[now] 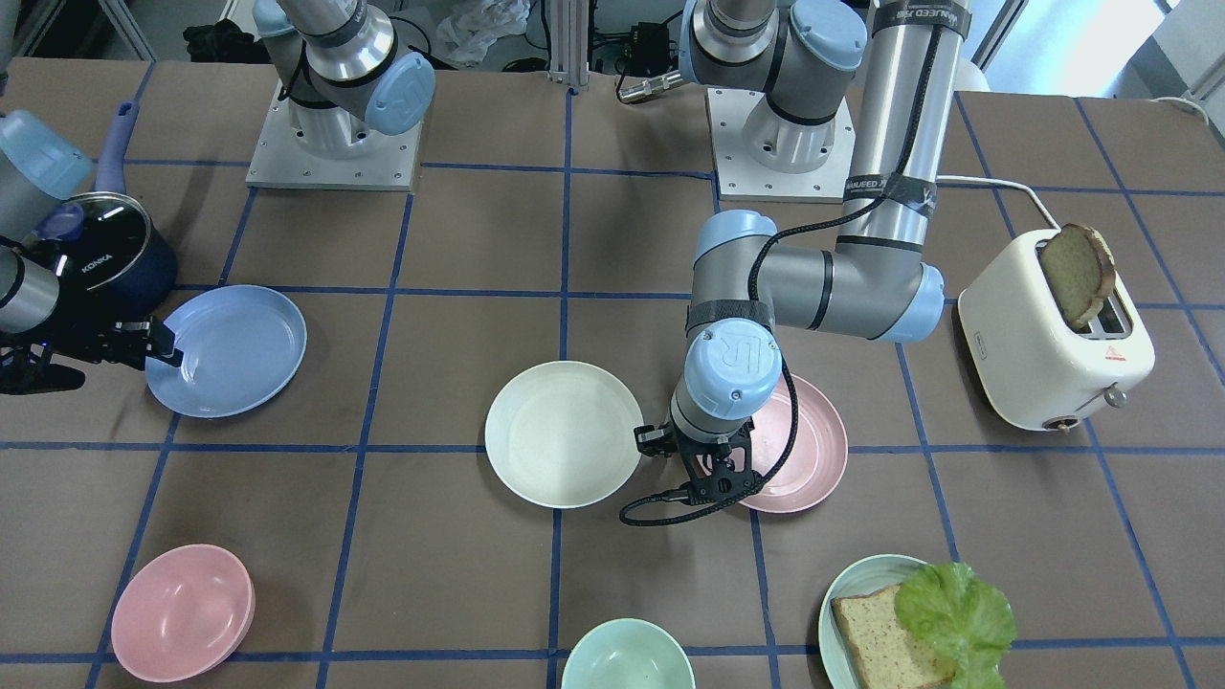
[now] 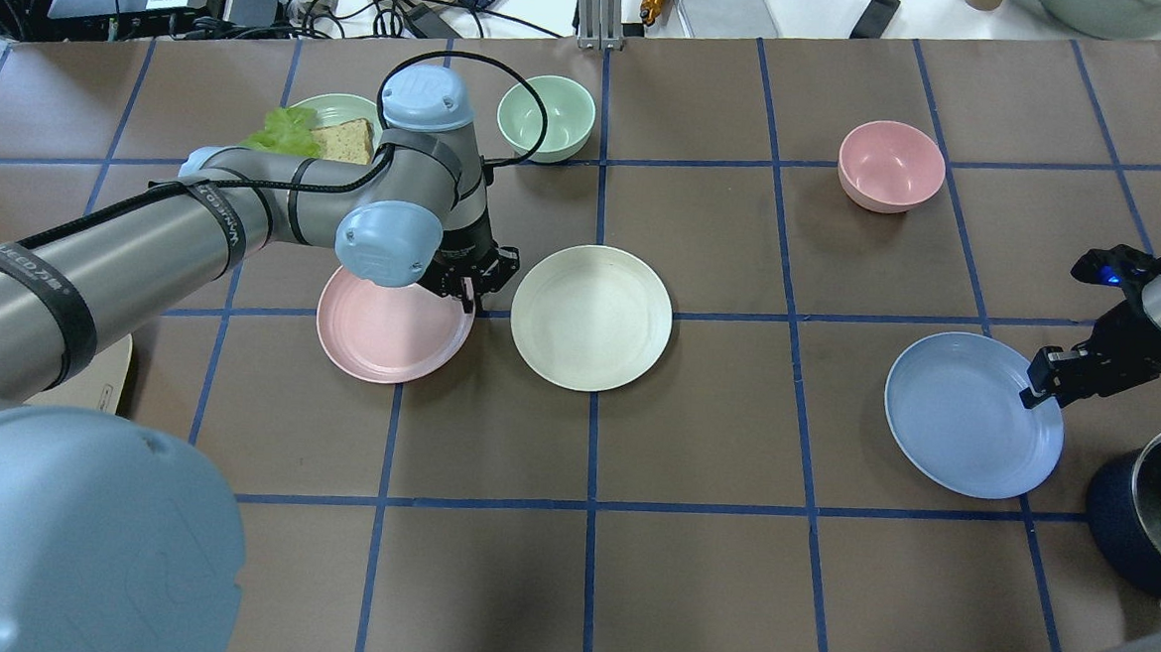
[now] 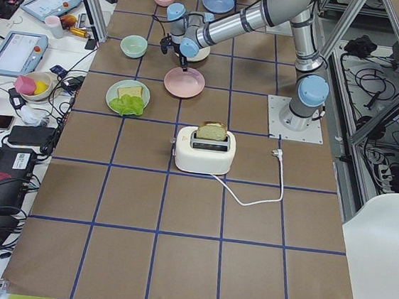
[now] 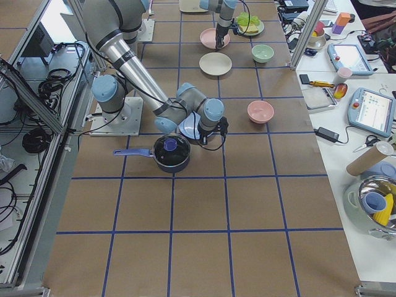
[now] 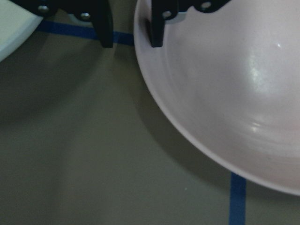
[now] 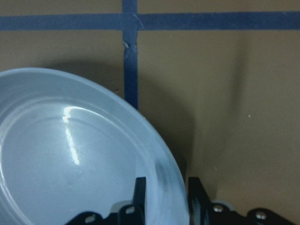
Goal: Stack three plates with pink and blue
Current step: 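Lift the pink plate onto the cream plate with the left gripper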
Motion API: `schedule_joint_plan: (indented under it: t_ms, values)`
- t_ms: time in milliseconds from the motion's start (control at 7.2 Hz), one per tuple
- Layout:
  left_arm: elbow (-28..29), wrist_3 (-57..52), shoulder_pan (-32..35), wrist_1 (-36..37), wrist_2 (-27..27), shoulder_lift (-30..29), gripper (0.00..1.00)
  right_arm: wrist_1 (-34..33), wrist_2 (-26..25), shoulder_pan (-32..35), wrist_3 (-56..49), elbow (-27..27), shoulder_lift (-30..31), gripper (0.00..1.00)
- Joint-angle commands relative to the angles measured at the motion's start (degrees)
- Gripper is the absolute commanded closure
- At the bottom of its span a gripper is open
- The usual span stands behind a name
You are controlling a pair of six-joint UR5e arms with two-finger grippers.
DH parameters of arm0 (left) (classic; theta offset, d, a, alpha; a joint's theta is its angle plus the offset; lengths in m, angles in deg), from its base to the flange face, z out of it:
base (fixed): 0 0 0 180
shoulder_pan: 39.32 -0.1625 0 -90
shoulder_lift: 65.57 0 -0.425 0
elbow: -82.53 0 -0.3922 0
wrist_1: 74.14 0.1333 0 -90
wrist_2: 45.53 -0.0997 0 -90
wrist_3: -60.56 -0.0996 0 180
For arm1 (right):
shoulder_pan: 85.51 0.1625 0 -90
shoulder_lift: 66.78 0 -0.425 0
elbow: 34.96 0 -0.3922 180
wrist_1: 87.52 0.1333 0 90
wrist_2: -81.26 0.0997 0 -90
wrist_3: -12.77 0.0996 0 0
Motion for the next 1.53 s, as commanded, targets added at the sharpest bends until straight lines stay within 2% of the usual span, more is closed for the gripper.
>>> schedule_joint_plan:
  t_ms: [0,278,417,556,833,1111,1250,1389]
  values:
    - [0.70,-1.35,0.26,-3.34,-6.02,2.10,1.00,0.11,-0.21,0.00,-0.20,0.11,-0.03,1.00]
    - [2.97,1.87,1.40,-7.82,-5.09,5.26,1.00,1.16,-0.12,0.00,-0.11,1.16,0.67,1.00]
    - [6.12,5.99,3.15,-10.37,-2.74,5.19,1.00,3.08,-0.03,0.00,-0.11,2.04,0.85,1.00]
    - [10.07,10.99,6.99,-11.18,-2.89,3.88,1.00,5.62,0.23,0.09,0.06,4.05,1.20,1.00]
    - [18.07,18.81,14.63,-14.41,-2.89,-0.68,1.00,15.44,0.58,0.70,1.11,11.15,1.46,1.00]
    - [23.97,25.43,18.97,-14.53,-2.37,-5.42,1.00,16.46,0.67,0.97,1.91,12.85,1.11,1.00]
    - [24.35,27.28,19.33,-13.66,-2.36,-7.27,1.00,16.28,0.76,1.58,3.65,13.20,1.37,1.00]
    - [24.52,28.17,19.77,-13.04,-2.28,-8.33,1.00,15.85,0.58,5.24,7.58,14.60,1.20,1.00]
